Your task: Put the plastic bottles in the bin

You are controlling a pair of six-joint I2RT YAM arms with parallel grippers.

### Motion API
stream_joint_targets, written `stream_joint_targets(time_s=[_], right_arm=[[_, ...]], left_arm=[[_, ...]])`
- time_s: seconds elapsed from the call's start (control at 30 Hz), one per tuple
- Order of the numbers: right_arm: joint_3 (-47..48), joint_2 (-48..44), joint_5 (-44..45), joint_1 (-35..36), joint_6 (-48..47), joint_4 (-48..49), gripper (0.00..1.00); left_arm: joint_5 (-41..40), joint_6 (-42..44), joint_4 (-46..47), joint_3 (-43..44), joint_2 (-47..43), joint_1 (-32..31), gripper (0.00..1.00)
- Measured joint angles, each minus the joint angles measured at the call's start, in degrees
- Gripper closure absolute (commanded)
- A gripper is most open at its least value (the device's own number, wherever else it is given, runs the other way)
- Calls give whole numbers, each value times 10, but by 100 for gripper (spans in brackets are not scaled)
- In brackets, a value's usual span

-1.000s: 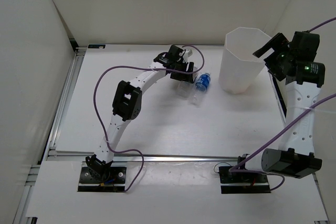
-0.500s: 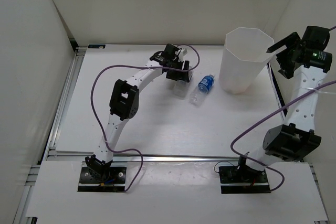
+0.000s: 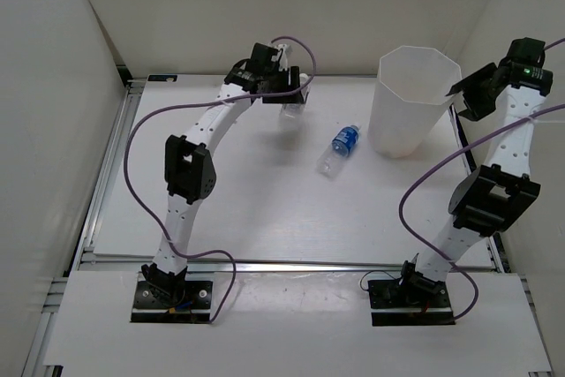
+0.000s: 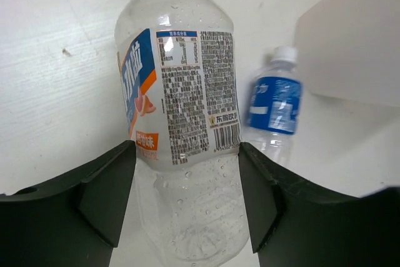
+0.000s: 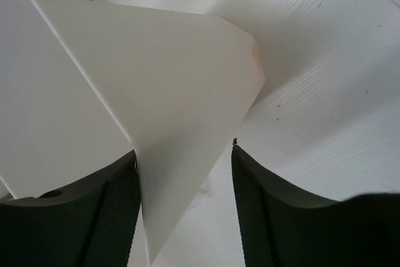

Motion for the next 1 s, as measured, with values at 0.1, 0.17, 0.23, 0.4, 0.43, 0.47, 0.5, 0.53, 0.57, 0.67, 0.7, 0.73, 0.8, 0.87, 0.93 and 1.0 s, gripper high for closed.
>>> stream_joint_targets(time_s=[0.1,0.17,0.23,0.4,0.43,0.47,0.5,0.53,0.57,0.67,0.7,0.73,0.8,0.87,0.93,1.0], right_arm=[[0,11,-14,0,-5,0,62],[0,14,-28,1,-7,4,71],[0,14,-33,1,-10,5,81],[-13,13,-31,-3,-24,-5,91],[-18,13,-35,-3,-24,-6,92],[-21,12,-42,-3,-24,-5,94],[-24,10,-48,-3,-23,-2,94],[-29,7,-50,-2,-23,-2,96],[-33,3,-54,-1,-24,-1,96],[-39,-4,-56,0,-24,-5,97],[-39,-5,-56,0,-25,-7,97],[-40,-7,-57,0,-25,-9,97],[-40,-8,-56,0,-26,-10,97],[-43,-10,-56,0,-26,-10,97],[-43,-13,-56,0,-26,-14,98],[-43,-15,-56,0,-26,-18,98]], left_arm=[[0,-2,0,7,-33,-3,69],[0,-3,2,11,-52,-3,68],[0,-3,5,16,-68,-4,67],[2,-6,12,41,-80,-5,64],[2,-7,14,47,-80,-5,63],[2,-8,17,52,-80,-5,63],[1,-9,20,57,-80,-5,63],[2,-11,23,60,-80,-5,63],[2,-12,28,62,-80,-5,63],[2,-12,35,62,-82,-5,62],[2,-13,37,58,-83,-5,59],[2,-13,38,54,-84,-5,52],[2,-11,39,44,-86,-5,45],[2,-13,39,33,-88,-5,40],[2,-13,40,24,-88,-5,39],[1,-13,38,14,-88,-6,34]])
